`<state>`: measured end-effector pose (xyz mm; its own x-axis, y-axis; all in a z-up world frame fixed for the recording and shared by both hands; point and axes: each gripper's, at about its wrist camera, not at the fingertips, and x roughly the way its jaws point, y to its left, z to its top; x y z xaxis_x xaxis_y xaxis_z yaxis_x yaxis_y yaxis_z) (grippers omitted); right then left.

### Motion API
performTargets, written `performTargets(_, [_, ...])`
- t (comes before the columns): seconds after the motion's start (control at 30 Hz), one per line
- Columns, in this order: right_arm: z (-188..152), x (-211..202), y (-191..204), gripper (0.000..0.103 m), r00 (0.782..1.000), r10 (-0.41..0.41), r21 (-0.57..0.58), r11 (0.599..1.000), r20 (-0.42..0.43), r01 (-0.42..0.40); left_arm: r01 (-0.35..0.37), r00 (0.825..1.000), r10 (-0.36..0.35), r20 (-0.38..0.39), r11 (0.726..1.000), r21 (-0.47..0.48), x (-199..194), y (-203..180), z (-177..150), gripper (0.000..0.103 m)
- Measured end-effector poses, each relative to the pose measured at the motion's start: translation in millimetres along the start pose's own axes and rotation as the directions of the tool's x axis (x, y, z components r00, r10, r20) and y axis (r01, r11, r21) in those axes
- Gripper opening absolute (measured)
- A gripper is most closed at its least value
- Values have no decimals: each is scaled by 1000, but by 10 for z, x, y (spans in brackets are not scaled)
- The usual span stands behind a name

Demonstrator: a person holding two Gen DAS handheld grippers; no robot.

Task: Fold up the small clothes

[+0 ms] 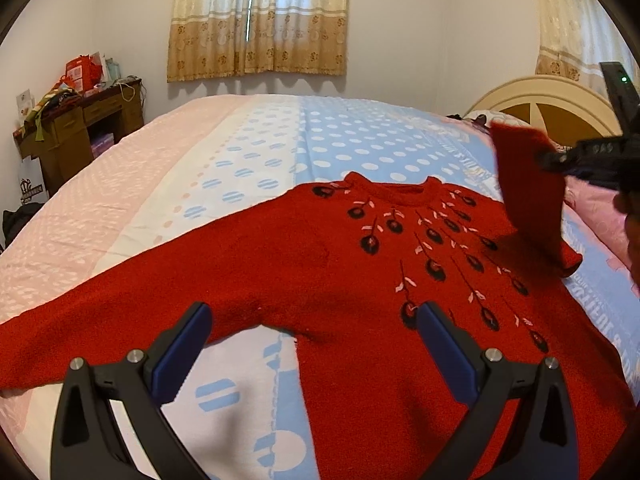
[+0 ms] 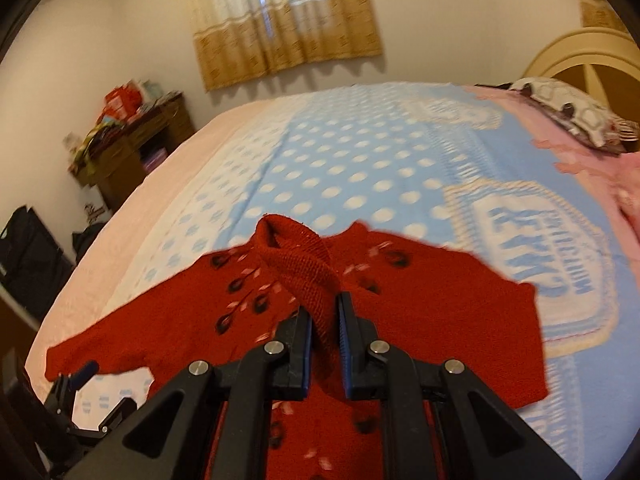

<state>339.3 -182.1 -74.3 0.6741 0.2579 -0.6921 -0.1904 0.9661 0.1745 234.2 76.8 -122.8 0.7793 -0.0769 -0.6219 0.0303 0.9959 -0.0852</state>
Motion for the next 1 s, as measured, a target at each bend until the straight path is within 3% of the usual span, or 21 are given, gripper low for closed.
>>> performTargets(0.27, [-379, 410, 356, 11, 997, 24, -69, 997, -66, -29, -10, 1000, 11, -23, 1000, 15, 25, 27, -10, 103])
performTargets(0.37, [-526, 485, 384, 14, 994, 44, -97, 994, -98, -54, 37, 998, -37, -55, 999, 6, 34, 22, -15, 103])
performTargets(0.4, [-596, 505, 395, 19, 993, 42, -115, 992, -112, -55, 51, 997, -51, -65, 999, 0, 43, 22, -12, 103])
performTargets(0.47, [-711, 512, 378, 60, 988, 50, -131, 989, -144, -69, 69, 994, -69, -89, 998, 2, 44, 8, -5, 103])
performTargets(0.5, [-786, 487, 345, 66, 984, 72, -130, 987, -162, -94, 71, 993, -70, -98, 997, 12, 37, -6, 5, 103])
performTargets(0.57, [-930, 401, 268, 67, 980, 97, -133, 984, -176, -121, 74, 992, -70, -108, 997, 34, 15, -38, 28, 103])
performTargets(0.8, [-1227, 222, -21, 67, 984, 26, -171, 984, -175, -57, 88, 990, -71, -119, 984, 153, 109, -445, 212, 89])
performTargets(1.0, [-1281, 93, -143, 68, 993, 51, -133, 989, -110, -66, 158, 972, -121, -202, 970, 183, 497, -913, 328, 78])
